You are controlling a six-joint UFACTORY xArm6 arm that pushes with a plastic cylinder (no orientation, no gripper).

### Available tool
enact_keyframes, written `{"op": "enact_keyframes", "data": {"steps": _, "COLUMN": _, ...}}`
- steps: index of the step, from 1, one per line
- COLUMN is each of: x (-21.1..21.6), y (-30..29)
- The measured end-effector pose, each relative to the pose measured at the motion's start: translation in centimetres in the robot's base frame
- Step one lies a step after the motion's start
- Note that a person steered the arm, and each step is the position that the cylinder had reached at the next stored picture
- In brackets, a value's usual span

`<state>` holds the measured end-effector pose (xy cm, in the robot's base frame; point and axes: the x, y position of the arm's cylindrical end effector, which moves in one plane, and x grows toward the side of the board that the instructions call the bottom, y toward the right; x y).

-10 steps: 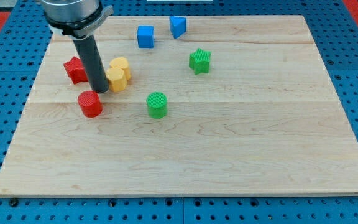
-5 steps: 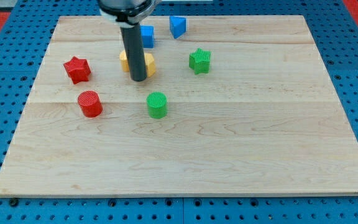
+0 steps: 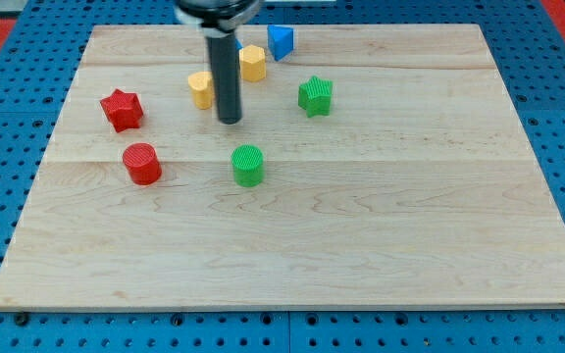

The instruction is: Separate the yellow blocks from the red blocks

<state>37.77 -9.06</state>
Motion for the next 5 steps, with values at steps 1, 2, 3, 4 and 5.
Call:
{"op": "enact_keyframes", "data": {"steps": 1, "x": -2.2, "y": -3.6}}
{"op": "enact_keyframes", "data": {"steps": 2, "x": -5.8, "y": -2.3}}
{"op": "enact_keyframes", "data": {"steps": 3, "x": -7.9, "y": 1.0}}
{"op": "enact_keyframes", "data": {"steps": 4, "x": -9.3, "y": 2.7}}
{"op": "enact_keyframes", "data": {"steps": 5, "x": -6.7, "y": 3.5}}
